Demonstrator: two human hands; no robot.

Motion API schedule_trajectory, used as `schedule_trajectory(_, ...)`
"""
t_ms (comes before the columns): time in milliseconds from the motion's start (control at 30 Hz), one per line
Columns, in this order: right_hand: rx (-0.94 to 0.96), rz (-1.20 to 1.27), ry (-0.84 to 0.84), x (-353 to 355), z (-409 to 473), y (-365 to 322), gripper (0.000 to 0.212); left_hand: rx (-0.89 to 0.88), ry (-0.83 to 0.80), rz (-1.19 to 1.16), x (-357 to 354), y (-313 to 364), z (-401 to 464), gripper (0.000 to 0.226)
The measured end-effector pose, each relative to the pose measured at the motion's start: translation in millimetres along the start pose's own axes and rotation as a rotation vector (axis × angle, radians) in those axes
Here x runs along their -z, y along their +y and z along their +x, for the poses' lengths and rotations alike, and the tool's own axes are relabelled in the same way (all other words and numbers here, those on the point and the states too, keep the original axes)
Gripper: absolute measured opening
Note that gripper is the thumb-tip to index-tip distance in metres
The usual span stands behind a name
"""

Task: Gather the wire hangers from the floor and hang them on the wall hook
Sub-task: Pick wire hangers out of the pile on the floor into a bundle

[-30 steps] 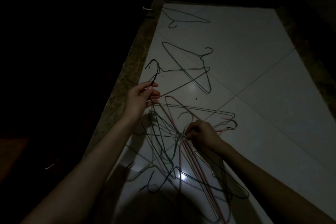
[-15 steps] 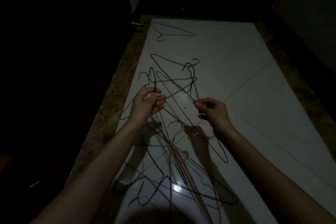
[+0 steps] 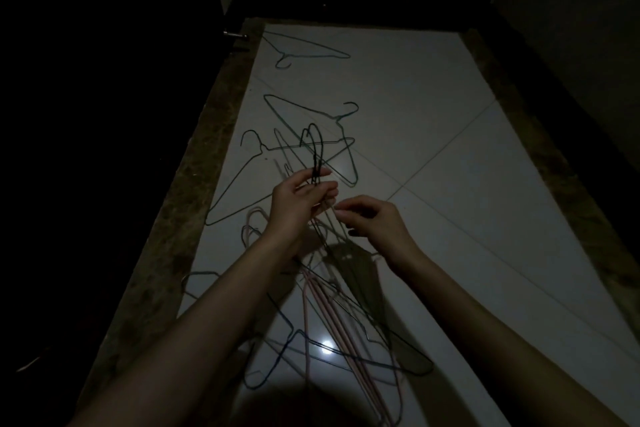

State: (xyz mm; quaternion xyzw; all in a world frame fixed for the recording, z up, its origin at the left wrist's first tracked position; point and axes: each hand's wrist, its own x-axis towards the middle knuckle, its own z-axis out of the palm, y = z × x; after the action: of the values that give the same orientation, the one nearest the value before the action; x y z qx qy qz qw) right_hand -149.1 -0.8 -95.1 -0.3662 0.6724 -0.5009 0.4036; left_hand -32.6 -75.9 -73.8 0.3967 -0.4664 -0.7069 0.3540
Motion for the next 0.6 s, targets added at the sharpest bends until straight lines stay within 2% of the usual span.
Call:
schedule_trajectory(167, -0.193, -0.143, 0.17, 30.6, 1.0, 62.9, 0.014, 0.044, 0.031, -0.019, 5.2, -7.4, 5.5, 0.017)
schedule_trajectory(233, -0.26, -0.184, 0.196, 34.2, -0.9, 81.6, 0.02, 0.04, 0.03, -0.006, 5.8, -9.8, 6.0, 0.018)
schedule_trajectory(333, -0.352, -0.382, 0.212, 31.1, -1.8, 96.9, 0.033, 0.033, 0.033, 0.012, 7.3, -11.1, 8.3, 0.019)
schedule_trajectory(400, -0.345, -0.426, 0.232, 26.2, -1.8, 97.7, 0.039, 0.03, 0.036, 0.019, 8.6, -10.8, 9.4, 0.018)
schedule_trajectory(467, -0.318, -0.382, 0.262, 21.9, -0.1, 98.2, 0.041, 0.028, 0.038, 0.034, 9.8, -10.3, 10.0, 0.018)
schedule_trajectory(600, -0.29, -0.094, 0.444, 18.8, 2.5, 87.7, 0.039, 0.015, 0.045, 0.091, 14.5, -8.9, 11.9, 0.02)
